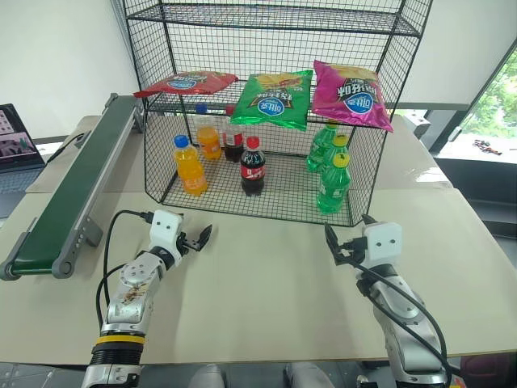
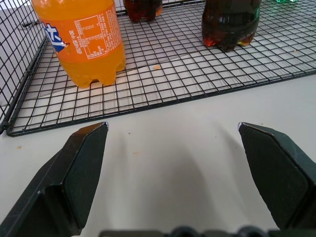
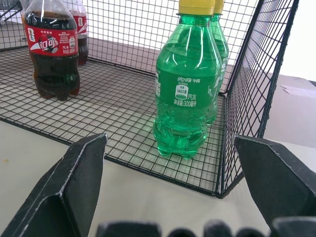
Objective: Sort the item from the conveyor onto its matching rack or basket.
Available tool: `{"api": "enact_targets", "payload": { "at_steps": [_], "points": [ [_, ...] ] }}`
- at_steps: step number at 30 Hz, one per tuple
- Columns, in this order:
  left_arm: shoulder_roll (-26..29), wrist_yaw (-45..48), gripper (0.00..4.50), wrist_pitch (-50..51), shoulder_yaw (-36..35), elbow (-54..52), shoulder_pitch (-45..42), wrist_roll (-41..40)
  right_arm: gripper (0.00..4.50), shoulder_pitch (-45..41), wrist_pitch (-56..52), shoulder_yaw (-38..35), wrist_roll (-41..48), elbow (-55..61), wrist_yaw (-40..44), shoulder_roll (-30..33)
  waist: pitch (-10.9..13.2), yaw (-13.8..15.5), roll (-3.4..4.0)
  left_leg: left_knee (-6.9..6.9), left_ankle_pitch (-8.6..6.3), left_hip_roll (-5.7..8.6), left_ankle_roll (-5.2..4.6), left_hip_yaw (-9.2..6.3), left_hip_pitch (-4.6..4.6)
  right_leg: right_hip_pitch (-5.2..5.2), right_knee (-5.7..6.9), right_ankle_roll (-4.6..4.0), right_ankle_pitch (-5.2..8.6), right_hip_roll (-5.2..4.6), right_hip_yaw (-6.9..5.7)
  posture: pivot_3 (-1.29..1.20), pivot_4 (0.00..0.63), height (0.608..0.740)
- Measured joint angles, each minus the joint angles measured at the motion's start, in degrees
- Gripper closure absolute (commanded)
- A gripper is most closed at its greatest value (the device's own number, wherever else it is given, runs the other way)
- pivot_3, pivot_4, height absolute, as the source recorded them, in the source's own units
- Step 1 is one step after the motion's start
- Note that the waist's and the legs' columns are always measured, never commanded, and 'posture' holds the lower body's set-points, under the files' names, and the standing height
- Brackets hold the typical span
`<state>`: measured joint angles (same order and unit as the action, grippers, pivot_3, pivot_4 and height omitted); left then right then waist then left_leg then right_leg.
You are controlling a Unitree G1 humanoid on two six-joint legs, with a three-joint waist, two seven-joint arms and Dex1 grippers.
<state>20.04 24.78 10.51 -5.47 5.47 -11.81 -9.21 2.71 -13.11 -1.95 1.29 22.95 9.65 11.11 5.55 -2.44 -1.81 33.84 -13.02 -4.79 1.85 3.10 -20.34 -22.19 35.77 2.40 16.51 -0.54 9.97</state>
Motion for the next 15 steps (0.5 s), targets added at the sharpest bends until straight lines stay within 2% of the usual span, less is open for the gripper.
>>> {"api": "enact_targets", "payload": {
  "at_steps": [15],
  "points": [
    [0.6,1.2,0.02,2.2,0.4,-3.5,0.5,0.0,0.00,2.2,0.0,-0.3,0.2,2.4,0.9,0.3,0.0,0.0,0.00,0.00,0.00,0.00,0.00,0.00,0.00,0.00,-0.01,0.01,0.01,0.00,0.00,0.00,0.150,0.738]
  ]
}}
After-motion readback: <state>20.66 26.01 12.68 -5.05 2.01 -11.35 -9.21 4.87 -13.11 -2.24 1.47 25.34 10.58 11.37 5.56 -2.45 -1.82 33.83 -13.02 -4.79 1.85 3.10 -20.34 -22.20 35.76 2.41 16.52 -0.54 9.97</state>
